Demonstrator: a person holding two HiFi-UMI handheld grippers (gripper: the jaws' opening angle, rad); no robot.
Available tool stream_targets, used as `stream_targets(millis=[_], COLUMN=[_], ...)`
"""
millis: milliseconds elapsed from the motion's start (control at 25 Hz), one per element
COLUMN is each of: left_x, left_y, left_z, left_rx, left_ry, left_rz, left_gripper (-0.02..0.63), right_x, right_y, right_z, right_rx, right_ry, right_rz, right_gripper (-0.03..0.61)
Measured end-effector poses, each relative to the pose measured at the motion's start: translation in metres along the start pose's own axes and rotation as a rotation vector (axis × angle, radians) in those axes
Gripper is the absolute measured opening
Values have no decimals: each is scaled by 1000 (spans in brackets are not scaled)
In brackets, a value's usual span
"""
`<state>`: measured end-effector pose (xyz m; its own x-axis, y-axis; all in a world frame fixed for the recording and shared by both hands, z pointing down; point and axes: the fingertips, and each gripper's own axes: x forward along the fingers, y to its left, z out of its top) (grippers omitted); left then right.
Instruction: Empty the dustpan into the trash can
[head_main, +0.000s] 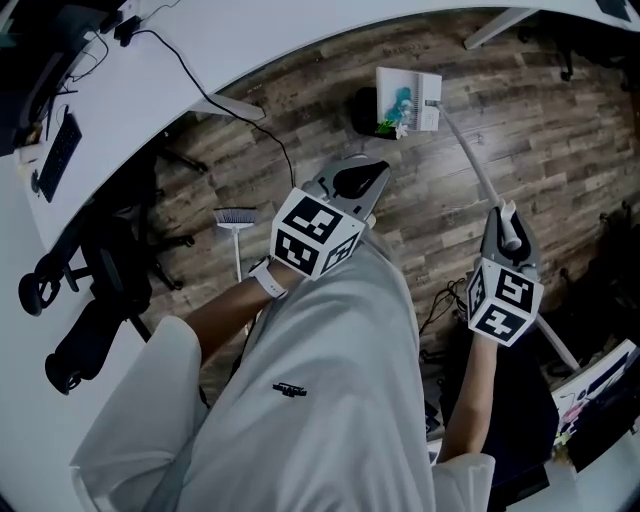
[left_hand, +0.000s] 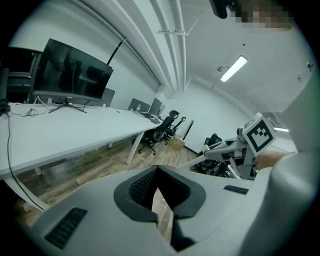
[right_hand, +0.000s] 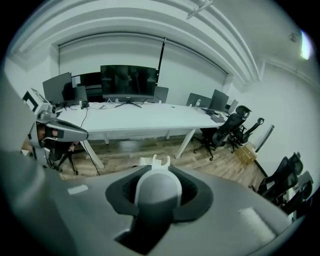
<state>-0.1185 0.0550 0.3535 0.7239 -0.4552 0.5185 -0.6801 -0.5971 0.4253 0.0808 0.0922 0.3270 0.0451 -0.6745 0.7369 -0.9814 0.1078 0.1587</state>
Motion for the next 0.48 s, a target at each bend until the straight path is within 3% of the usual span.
stream_targets(millis=[480], left_x=[15], left_y=[-12], left_z=[-9], left_rx=[-13], left_ry=[41], left_rz=[-57], left_gripper=[6], right_x=[-1], right_y=[16], right_z=[10], right_rx=[-3], right_ry=[-33], right_rz=[2], right_gripper=[115])
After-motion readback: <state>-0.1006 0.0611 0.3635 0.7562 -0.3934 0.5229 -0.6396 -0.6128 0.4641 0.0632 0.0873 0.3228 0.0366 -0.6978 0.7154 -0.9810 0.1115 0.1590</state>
